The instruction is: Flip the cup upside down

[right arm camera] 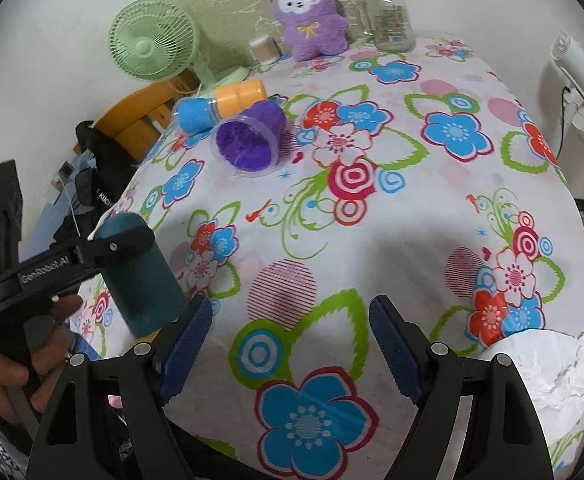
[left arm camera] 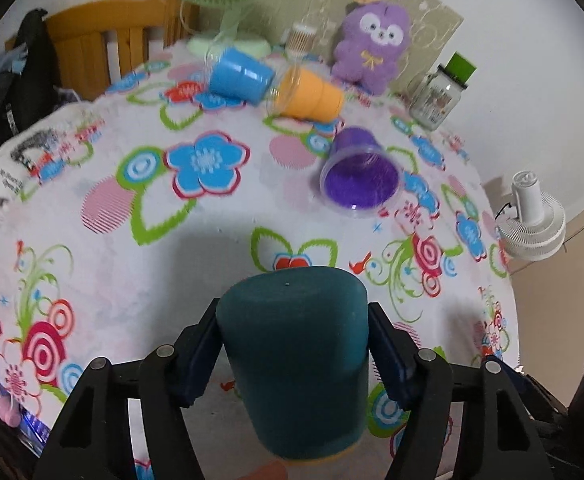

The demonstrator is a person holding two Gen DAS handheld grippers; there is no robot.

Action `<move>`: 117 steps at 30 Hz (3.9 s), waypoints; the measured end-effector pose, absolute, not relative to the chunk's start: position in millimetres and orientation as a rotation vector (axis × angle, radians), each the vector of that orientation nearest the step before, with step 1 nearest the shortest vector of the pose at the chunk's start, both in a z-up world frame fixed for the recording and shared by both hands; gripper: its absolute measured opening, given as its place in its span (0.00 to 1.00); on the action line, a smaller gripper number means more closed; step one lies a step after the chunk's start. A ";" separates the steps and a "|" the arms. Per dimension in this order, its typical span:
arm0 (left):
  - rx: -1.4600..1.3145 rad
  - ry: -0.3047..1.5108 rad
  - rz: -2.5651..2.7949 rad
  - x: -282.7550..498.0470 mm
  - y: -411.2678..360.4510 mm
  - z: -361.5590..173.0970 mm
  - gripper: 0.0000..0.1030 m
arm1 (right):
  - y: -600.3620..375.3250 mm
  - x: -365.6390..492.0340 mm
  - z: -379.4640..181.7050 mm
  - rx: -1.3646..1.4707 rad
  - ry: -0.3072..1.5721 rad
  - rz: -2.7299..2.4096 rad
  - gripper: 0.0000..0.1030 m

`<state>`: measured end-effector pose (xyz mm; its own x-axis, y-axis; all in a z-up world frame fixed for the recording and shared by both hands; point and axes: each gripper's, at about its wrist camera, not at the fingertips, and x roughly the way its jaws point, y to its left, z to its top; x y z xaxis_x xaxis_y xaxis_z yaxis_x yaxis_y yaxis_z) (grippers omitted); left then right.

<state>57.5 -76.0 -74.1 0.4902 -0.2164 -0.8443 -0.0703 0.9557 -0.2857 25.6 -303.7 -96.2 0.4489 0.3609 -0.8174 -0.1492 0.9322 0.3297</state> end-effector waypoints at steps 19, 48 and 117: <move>-0.218 0.931 -0.071 34.0 -74.9 -36.3 0.66 | -280.0 17.3 -90.1 0.170 1.054 0.354 0.81; -0.234 0.909 -0.091 27.1 -69.9 -32.6 0.79 | -267.4 22.1 -98.1 0.153 1.077 0.361 0.81; -0.123 0.550 0.083 -22.3 -40.2 15.3 1.00 | -245.0 -24.7 -0.4 0.067 0.551 0.329 0.99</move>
<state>-22.3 -40.2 15.3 0.8497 0.0455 -0.5253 -0.1112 0.9893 -0.0942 -24.7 -245.0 -0.4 0.8008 0.3247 -0.5033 -0.2889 0.9455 0.1502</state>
